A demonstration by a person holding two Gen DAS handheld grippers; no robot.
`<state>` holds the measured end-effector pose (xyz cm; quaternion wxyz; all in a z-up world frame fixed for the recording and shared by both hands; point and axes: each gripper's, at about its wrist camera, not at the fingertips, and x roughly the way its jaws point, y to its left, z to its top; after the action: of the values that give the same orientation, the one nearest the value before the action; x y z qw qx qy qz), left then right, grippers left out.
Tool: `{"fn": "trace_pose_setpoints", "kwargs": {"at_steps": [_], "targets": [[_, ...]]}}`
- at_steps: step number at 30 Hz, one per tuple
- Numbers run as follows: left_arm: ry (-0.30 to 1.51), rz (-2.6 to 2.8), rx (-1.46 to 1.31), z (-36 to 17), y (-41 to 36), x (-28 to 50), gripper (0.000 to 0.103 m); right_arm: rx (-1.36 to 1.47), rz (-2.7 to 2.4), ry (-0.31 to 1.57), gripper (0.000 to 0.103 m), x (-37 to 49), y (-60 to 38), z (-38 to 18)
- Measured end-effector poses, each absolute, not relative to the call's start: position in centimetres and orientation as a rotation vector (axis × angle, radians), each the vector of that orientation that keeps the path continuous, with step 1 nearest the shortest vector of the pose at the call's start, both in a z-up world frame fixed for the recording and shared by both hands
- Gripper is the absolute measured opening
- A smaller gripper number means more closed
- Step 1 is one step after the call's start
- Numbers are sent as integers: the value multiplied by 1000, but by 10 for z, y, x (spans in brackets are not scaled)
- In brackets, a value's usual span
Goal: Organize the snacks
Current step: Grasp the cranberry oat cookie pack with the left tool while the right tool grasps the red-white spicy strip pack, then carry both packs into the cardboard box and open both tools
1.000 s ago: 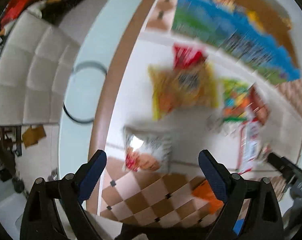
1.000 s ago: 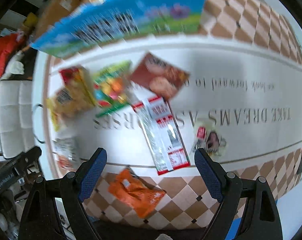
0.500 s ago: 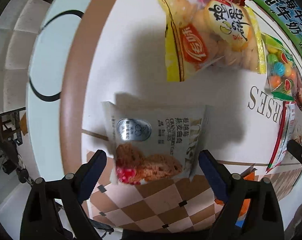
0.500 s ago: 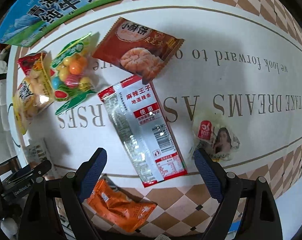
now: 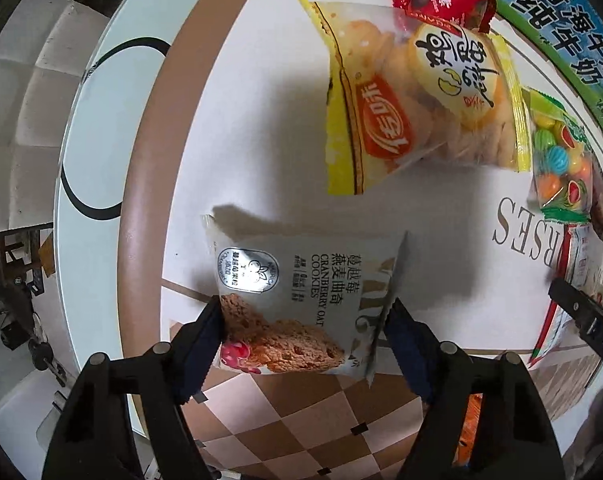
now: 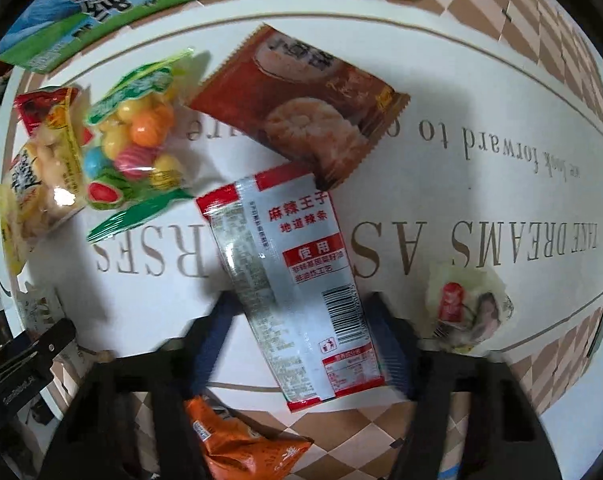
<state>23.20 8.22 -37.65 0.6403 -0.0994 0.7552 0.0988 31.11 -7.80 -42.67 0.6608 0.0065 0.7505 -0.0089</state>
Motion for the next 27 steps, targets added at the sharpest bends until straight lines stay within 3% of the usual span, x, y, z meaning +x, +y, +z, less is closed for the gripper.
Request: {"fn": "trace_pose_setpoints", "kwargs": {"at_steps": [15,27], "targets": [[1673,152,-178,-336,48,240,76,247,-13,1753,46,294,-100,-419],[1517,-11,-197,-233,13,285,76,419,86,1608,45,320,-130,-320]]}}
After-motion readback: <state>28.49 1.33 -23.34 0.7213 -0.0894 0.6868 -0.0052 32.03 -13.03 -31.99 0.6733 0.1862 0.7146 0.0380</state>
